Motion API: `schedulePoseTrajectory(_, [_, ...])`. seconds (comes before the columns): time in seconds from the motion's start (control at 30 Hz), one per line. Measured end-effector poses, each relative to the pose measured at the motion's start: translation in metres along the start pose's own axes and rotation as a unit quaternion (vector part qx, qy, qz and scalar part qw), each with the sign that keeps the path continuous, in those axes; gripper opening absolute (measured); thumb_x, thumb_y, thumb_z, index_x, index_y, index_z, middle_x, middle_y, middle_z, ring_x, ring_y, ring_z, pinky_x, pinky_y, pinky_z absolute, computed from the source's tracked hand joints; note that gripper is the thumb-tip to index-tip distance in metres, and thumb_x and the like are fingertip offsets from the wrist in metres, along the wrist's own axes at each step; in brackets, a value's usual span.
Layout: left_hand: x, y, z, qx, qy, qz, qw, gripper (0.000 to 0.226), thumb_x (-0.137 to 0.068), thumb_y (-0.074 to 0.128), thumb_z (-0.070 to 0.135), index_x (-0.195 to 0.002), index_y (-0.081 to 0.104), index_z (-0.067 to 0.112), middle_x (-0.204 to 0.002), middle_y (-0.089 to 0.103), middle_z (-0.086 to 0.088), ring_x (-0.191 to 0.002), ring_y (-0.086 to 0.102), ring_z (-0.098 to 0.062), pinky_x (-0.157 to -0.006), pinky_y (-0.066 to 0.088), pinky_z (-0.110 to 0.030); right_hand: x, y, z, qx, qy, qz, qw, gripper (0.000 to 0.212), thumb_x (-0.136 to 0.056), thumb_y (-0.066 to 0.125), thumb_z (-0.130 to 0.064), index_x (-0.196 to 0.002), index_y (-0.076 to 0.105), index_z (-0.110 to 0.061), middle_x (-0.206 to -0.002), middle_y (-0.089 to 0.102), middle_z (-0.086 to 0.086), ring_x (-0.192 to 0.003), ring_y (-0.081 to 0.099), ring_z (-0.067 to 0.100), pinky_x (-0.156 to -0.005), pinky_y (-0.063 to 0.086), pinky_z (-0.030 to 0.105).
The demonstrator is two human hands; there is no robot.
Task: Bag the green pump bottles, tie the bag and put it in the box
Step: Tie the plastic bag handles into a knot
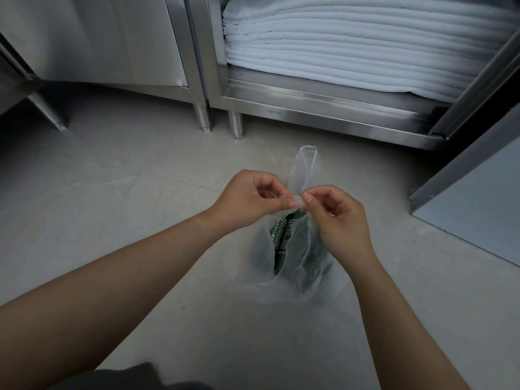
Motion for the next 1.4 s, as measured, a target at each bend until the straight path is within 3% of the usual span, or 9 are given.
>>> schedulePoseTrajectory(0.2, [0.000, -0.003, 0.001, -0.018, 0.014, 0.031, 0.999, 0.010, -0.068, 0.080, 0.020, -0.070, 0.070, 0.018, -0.062, 0.069, 0.012, -0.056, 0.060, -0.003, -0.061, 0.050, -0.017, 0.000, -0.009, 0.001, -0.009, 0.021, 0.039, 0.999, 0.006, -0.089, 0.061, -0.019, -0.085, 0.066, -0.017, -0.075, 0.064, 0.029, -0.057, 0.050, 0.025, -0.054, 0.040, 0.029])
schedulePoseTrajectory(0.3, [0.000, 0.002, 0.010, -0.026, 0.050, 0.040, 0.998, 0.010, -0.069, 0.079, 0.022, -0.071, 0.070, 0.020, -0.086, 0.072, 0.008, -0.067, 0.064, -0.008, -0.067, 0.052, -0.021, 0.001, -0.015, -0.004, 0.000, 0.008, 0.051, 0.999, 0.006, -0.089, 0.062, -0.020, -0.087, 0.066, -0.017, -0.073, 0.067, 0.023, -0.059, 0.056, 0.036, -0.056, 0.045, 0.035])
schedulePoseTrajectory(0.4, [-0.003, 0.016, 0.022, -0.035, 0.084, 0.018, 0.996, 0.011, -0.074, 0.075, 0.023, -0.072, 0.064, 0.023, -0.099, 0.069, 0.010, -0.081, 0.067, -0.008, -0.066, 0.049, -0.015, 0.002, -0.025, -0.011, 0.003, -0.005, 0.069, 0.998, 0.005, -0.089, 0.062, -0.017, -0.087, 0.067, -0.016, -0.066, 0.066, 0.011, -0.053, 0.052, 0.021, -0.054, 0.043, 0.027])
schedulePoseTrajectory(0.47, [-0.005, 0.028, 0.025, -0.022, 0.093, -0.006, 0.995, 0.013, -0.080, 0.070, 0.021, -0.073, 0.059, 0.021, -0.102, 0.069, 0.010, -0.090, 0.067, -0.007, -0.064, 0.048, -0.014, 0.003, -0.030, -0.015, 0.001, -0.013, 0.072, 0.997, 0.006, -0.088, 0.062, -0.015, -0.088, 0.068, -0.016, -0.068, 0.067, 0.015, -0.056, 0.054, 0.024, -0.054, 0.044, 0.027])
schedulePoseTrajectory(0.57, [-0.006, 0.045, 0.027, -0.026, 0.106, -0.032, 0.993, 0.014, -0.083, 0.066, 0.022, -0.077, 0.055, 0.018, -0.095, 0.070, 0.006, -0.095, 0.065, -0.007, -0.064, 0.050, -0.020, 0.006, -0.037, -0.018, 0.016, -0.024, 0.068, 0.997, 0.008, -0.088, 0.062, -0.014, -0.089, 0.069, -0.017, -0.073, 0.070, 0.011, -0.067, 0.063, 0.030, -0.062, 0.051, 0.032])
schedulePoseTrajectory(0.7, [-0.008, 0.045, 0.029, -0.069, 0.115, -0.014, 0.991, 0.014, -0.081, 0.069, 0.026, -0.079, 0.059, 0.016, -0.081, 0.067, 0.008, -0.085, 0.065, -0.004, -0.064, 0.049, -0.014, 0.008, -0.047, -0.017, 0.040, -0.024, 0.081, 0.996, 0.013, -0.088, 0.062, -0.015, -0.084, 0.067, -0.026, -0.066, 0.066, 0.000, -0.057, 0.058, 0.011, -0.057, 0.048, 0.018])
schedulePoseTrajectory(0.8, [-0.007, 0.037, 0.027, -0.084, 0.108, 0.002, 0.991, 0.012, -0.078, 0.071, 0.025, -0.076, 0.060, 0.020, -0.077, 0.067, 0.009, -0.079, 0.065, -0.004, -0.060, 0.046, -0.012, 0.007, -0.044, -0.012, 0.043, 0.000, 0.075, 0.996, 0.012, -0.088, 0.062, -0.017, -0.082, 0.067, -0.025, -0.063, 0.066, 0.004, -0.055, 0.055, 0.019, -0.050, 0.043, 0.018])
schedulePoseTrajectory(0.97, [-0.005, 0.027, 0.020, -0.063, 0.080, 0.038, 0.994, 0.012, -0.076, 0.074, 0.023, -0.073, 0.063, 0.021, -0.075, 0.069, 0.008, -0.073, 0.065, -0.003, -0.066, 0.050, -0.016, 0.004, -0.037, -0.011, 0.024, 0.016, 0.060, 0.998, 0.005, -0.087, 0.064, -0.019, -0.088, 0.069, -0.020, -0.072, 0.070, 0.014, -0.067, 0.062, 0.037, -0.059, 0.050, 0.028])
schedulePoseTrajectory(1.4, [-0.002, 0.027, 0.020, -0.106, 0.088, 0.005, 0.990, 0.011, -0.073, 0.077, 0.023, -0.076, 0.069, 0.015, -0.072, 0.068, 0.011, -0.071, 0.063, -0.002, -0.066, 0.054, -0.020, 0.004, -0.035, -0.003, 0.056, 0.041, 0.082, 0.994, 0.009, -0.086, 0.065, -0.020, -0.078, 0.065, -0.023, -0.062, 0.067, 0.007, -0.056, 0.054, 0.028, -0.049, 0.041, 0.020])
Point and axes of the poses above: each hand's wrist, its own x-axis away from the middle knuckle, its own y-axis out of the palm, z = x × y, the point moved 8 cm from there along -x, towards the middle knuckle
